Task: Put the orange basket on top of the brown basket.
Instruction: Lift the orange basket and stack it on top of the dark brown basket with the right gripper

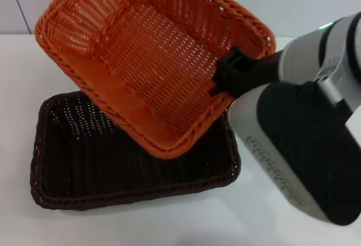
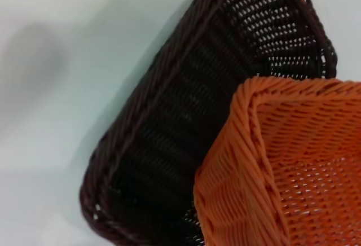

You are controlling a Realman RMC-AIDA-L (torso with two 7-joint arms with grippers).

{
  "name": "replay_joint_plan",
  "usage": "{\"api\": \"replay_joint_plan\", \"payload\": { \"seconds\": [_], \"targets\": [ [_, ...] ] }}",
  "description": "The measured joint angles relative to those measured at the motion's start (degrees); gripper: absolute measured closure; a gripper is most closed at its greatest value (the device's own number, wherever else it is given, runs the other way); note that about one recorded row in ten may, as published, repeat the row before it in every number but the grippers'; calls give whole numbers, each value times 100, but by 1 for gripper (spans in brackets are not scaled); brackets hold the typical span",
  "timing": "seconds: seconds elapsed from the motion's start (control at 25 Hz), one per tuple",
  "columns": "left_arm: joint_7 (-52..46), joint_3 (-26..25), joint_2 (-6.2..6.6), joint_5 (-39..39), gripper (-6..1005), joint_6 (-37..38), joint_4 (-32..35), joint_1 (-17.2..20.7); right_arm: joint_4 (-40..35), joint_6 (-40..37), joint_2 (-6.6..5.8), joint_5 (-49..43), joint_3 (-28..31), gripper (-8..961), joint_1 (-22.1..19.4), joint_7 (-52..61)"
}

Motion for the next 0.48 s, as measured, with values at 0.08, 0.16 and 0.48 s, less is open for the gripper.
{"api": "replay_joint_plan", "payload": {
  "seconds": [0.08,0.16,0.48],
  "targets": [
    [-4,-125,19,-16,361,14,-28,46,10,80,0,-24,-195,768,-28,-13],
    [-9,-164,25,-21,361,24,-31,66,13,85,9,-32,-338,758,-107,-80],
    [-14,-503,48,-24,362,122,-14,227,-13,231,66,-512,-994,718,-494,-113]
  ]
}}
